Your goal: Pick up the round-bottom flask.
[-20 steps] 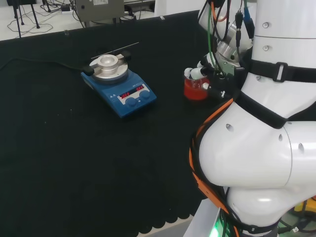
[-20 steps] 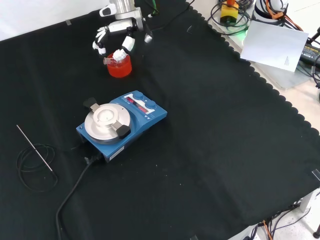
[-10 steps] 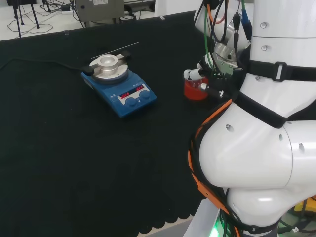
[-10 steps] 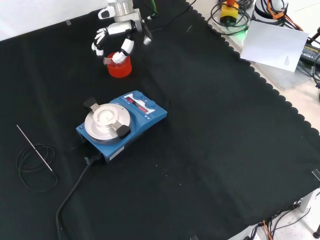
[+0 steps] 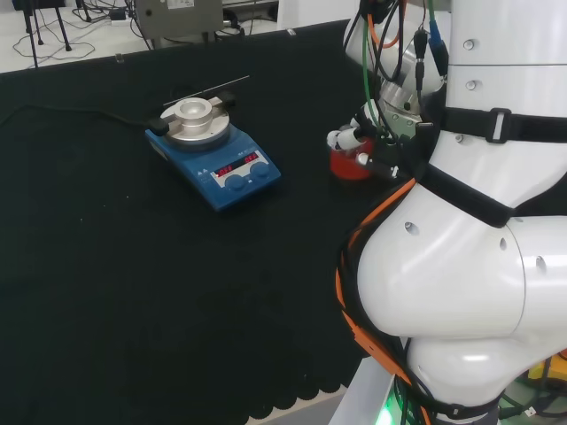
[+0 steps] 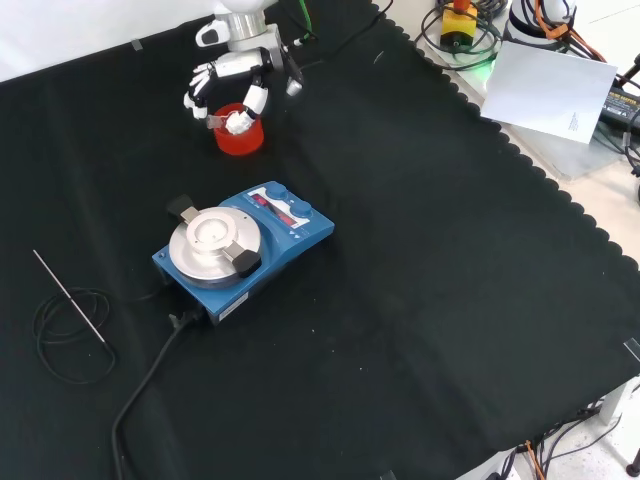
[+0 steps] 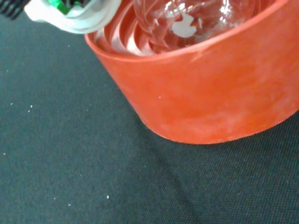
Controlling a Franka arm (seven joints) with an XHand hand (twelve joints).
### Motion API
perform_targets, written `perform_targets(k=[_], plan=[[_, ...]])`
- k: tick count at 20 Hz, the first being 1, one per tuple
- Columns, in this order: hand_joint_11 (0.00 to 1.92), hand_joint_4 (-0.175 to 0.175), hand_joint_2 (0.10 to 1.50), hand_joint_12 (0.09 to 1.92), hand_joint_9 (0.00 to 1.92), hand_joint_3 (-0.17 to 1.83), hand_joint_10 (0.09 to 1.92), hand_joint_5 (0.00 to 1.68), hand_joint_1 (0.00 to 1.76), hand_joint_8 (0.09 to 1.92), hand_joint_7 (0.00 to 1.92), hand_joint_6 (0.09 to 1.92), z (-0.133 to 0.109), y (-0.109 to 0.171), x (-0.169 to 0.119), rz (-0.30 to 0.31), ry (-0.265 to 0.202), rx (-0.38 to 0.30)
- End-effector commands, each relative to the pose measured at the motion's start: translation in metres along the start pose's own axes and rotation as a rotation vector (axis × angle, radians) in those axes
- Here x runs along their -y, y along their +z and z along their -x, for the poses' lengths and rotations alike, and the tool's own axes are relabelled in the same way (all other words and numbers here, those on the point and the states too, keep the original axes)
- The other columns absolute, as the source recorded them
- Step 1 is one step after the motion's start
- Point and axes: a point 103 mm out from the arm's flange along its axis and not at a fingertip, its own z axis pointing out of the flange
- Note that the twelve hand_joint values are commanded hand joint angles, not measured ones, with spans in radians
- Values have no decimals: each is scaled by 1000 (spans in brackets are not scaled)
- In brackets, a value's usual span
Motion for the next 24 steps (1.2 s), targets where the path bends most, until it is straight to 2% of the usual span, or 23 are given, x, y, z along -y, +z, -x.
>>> perform_targets(k=[1,6,8,9,10,11,12,14,16,19,24], plan=[[18,-107,645,1398,479,543,724,500,810,708,272,614,-2,4,-1,6,-1,7],[34,-125,662,1396,508,566,710,759,828,700,310,910,-2,3,-1,34,-6,13],[56,-143,692,1393,533,579,708,895,852,701,336,990,-4,2,-1,50,-12,15],[72,-30,715,1390,551,612,705,962,925,702,351,1018,-4,1,0,65,-17,17],[92,63,718,1383,574,663,696,1010,985,698,370,1039,-5,0,1,75,-20,19],[113,118,705,1377,600,722,682,1039,1022,692,396,1063,-5,-1,1,81,-21,20],[136,144,686,1371,628,782,668,1053,1045,685,425,1092,-5,-1,1,82,-20,18],[175,149,661,1366,669,857,647,1061,1066,673,463,1134,-5,-2,2,87,-18,18],[209,135,650,1360,697,888,635,1062,1074,666,486,1154,-4,-4,2,90,-18,13],[247,119,642,1353,727,906,622,1065,1081,661,508,1160,-5,-9,3,98,-20,1],[266,114,639,1351,741,913,618,1066,1083,663,527,1163,-5,-17,7,114,-25,-17]])
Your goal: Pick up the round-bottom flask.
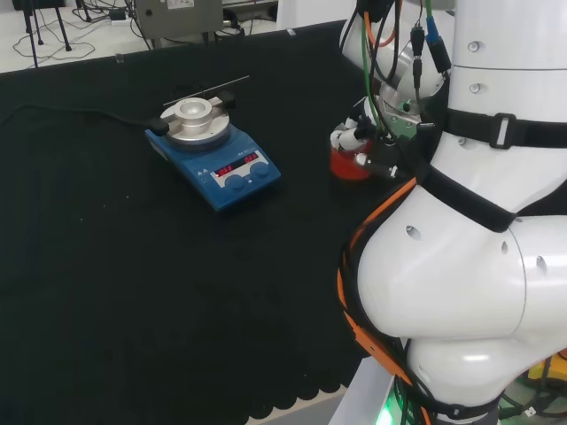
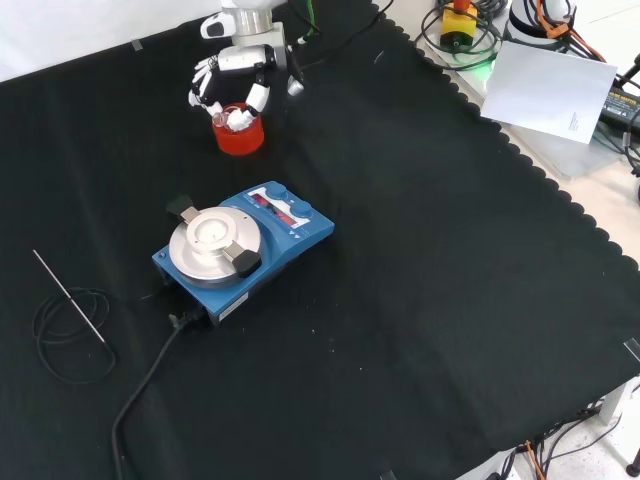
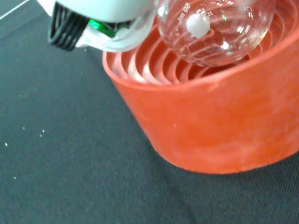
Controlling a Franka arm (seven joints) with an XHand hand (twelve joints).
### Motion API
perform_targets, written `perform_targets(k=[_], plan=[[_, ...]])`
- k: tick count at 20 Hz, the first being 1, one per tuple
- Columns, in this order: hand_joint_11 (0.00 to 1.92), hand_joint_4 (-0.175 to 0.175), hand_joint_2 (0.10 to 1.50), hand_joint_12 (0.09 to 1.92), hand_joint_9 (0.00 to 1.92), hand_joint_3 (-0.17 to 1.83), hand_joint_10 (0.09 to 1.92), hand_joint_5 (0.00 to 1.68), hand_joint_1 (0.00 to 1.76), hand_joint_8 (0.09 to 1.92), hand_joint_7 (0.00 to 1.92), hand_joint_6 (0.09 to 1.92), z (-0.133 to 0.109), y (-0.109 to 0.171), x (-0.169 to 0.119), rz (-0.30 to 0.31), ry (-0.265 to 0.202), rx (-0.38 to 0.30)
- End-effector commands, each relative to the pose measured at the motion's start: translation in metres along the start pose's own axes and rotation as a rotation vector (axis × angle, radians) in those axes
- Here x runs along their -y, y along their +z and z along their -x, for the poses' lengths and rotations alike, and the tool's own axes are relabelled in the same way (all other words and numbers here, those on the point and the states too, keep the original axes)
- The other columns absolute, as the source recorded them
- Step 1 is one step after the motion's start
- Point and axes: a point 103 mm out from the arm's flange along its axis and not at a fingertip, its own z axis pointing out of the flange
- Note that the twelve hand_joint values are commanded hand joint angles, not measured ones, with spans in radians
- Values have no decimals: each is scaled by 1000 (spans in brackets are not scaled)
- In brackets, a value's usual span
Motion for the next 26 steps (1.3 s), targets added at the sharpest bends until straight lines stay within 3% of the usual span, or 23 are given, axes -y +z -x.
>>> perform_targets(k=[1,14,17,19,20,22,26], plan=[[268,114,638,1351,743,914,617,1066,1083,663,529,1164,1,-10,4,18,-2,-24],[287,95,614,1342,763,951,604,1082,1094,657,557,1160,4,-23,16,29,-10,-41],[268,81,698,1349,741,767,607,1075,1091,661,518,1067,4,-19,14,-11,-24,-36],[226,-50,669,1357,692,709,625,931,1010,670,462,981,2,-15,13,-37,-34,-18],[207,-83,642,1361,672,711,635,852,982,675,441,967,1,-14,12,-48,-39,-12],[178,-101,602,1364,640,713,644,724,953,677,409,938,-1,-12,10,-64,-49,1],[138,-87,556,1380,592,701,670,474,934,688,360,773,-6,-7,8,-85,-63,17]])
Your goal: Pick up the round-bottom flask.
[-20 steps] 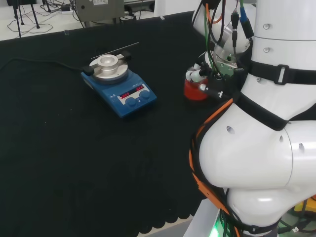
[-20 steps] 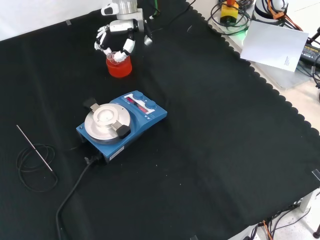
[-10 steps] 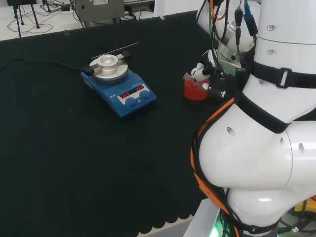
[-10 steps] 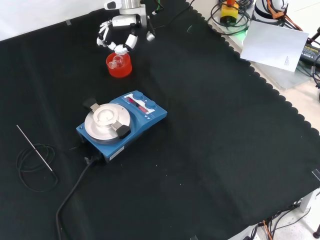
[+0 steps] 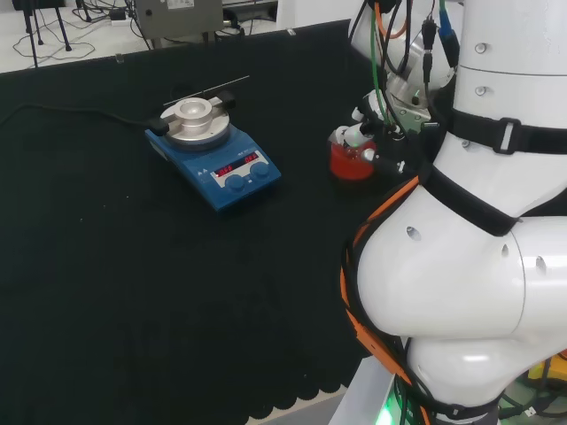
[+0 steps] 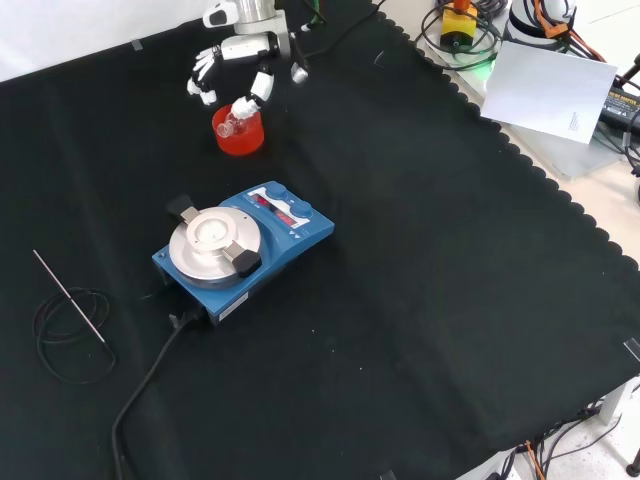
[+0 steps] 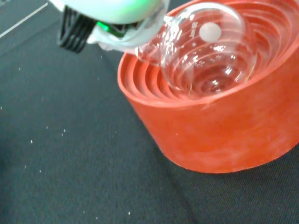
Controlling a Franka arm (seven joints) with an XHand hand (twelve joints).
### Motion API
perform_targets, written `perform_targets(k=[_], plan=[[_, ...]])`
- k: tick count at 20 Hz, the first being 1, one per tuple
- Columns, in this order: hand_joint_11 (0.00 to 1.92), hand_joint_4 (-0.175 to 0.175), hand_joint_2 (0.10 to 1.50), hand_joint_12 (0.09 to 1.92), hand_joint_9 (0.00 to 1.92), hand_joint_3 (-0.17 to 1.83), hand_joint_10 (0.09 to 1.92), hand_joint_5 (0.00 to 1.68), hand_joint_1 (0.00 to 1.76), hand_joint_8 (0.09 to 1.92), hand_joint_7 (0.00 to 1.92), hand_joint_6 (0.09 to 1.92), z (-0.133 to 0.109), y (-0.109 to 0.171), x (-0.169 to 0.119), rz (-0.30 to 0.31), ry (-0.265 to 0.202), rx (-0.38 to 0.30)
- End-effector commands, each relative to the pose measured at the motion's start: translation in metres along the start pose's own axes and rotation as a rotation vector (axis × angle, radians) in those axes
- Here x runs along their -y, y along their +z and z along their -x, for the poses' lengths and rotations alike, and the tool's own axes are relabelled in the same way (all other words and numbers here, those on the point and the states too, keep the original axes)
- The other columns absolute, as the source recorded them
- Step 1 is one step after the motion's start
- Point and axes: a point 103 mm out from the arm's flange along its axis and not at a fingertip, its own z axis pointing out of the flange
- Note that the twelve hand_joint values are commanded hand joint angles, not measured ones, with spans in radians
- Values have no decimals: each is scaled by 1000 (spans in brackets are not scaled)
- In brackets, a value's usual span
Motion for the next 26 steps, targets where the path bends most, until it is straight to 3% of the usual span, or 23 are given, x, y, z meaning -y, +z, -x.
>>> perform_targets(k=[1,11,26], plan=[[132,-85,551,1382,583,698,675,446,933,690,352,737,-8,10,-3,-52,-20,26],[110,-81,543,1389,559,682,685,427,928,688,328,604,-14,21,-5,-73,-37,48],[119,-73,550,1390,572,677,684,568,968,688,349,662,-9,37,-6,-78,-27,75]])
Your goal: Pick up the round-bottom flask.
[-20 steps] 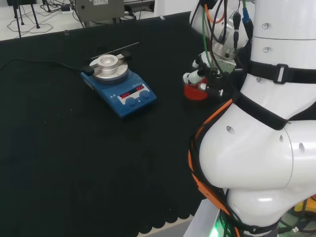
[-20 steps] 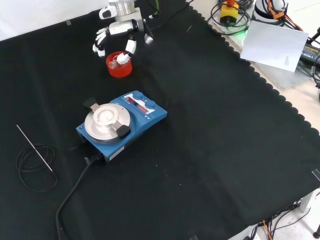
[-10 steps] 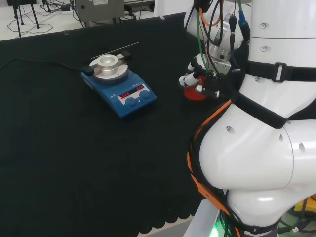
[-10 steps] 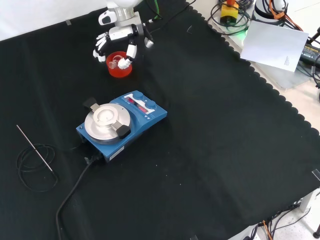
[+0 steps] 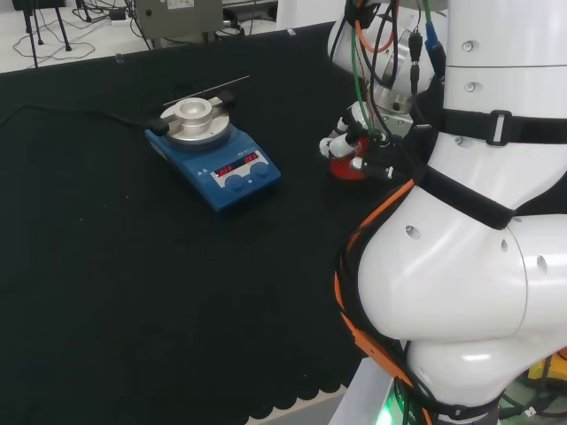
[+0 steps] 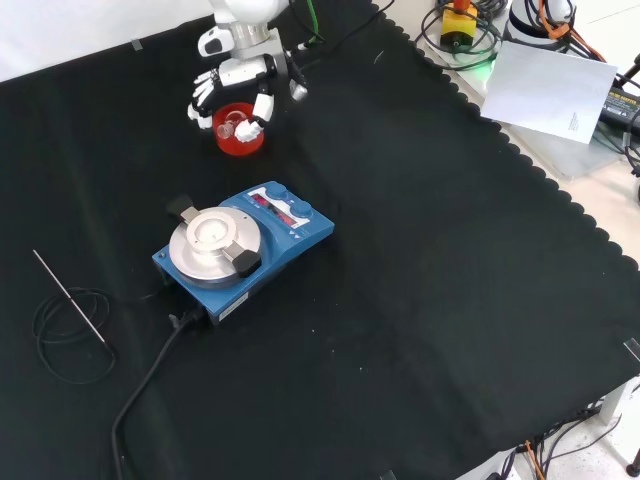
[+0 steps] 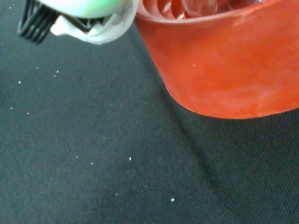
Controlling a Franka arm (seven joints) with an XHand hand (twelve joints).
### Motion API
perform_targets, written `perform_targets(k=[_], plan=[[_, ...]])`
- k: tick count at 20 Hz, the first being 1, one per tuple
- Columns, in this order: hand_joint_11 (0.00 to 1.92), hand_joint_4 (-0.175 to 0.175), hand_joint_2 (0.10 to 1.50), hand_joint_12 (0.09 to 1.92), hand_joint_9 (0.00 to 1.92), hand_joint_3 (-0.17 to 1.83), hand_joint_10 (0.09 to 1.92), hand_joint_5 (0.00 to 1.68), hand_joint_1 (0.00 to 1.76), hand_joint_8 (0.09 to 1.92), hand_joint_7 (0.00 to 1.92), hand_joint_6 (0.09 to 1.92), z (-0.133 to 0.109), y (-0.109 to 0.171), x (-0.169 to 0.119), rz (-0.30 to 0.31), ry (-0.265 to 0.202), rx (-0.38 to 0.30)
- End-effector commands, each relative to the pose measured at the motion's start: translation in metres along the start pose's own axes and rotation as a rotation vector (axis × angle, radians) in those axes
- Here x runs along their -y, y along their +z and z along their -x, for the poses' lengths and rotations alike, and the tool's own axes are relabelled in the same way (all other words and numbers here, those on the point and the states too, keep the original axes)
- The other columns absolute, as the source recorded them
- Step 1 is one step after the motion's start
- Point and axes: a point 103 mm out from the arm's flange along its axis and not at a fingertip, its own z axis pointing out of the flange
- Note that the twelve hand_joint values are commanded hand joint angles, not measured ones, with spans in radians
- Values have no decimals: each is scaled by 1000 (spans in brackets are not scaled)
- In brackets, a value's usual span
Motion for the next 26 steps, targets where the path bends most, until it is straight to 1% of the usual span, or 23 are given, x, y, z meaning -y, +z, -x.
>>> perform_targets(k=[1,6,7,9,10,11,12,13,16,20,21,23,26], plan=[[121,-73,551,1390,576,677,685,574,971,688,351,666,0,3,0,6,-3,6],[139,-71,556,1386,590,675,681,626,992,688,373,702,-3,-1,-1,27,-9,11],[144,-70,559,1386,596,675,680,669,1003,687,379,724,-3,-2,0,36,-12,13],[167,-65,565,1377,621,674,667,808,1031,678,398,775,-4,-3,1,52,-16,26],[181,3,646,1375,638,600,661,949,1060,676,414,779,-4,-3,1,51,-16,38],[197,63,706,1371,656,537,653,1066,1084,672,431,751,-4,-3,1,49,-17,48],[213,91,736,1363,672,501,643,1146,1103,666,446,713,-4,-3,2,45,-14,57],[231,93,746,1355,685,489,632,1197,1118,659,459,681,-4,-2,2,40,-11,64],[265,52,715,1337,716,541,599,1261,1149,634,488,637,-4,0,2,22,-2,84],[297,-21,602,1324,750,739,571,1298,1178,614,534,665,-4,-3,2,20,1,88],[303,-33,585,1323,756,771,567,1299,1181,612,544,678,-5,-5,2,22,1,85],[311,-41,566,1320,764,812,563,1295,1183,609,555,708,-4,-10,3,31,1,79],[319,-36,551,1319,775,864,557,1267,1178,604,566,785,-4,-21,4,51,2,72]])
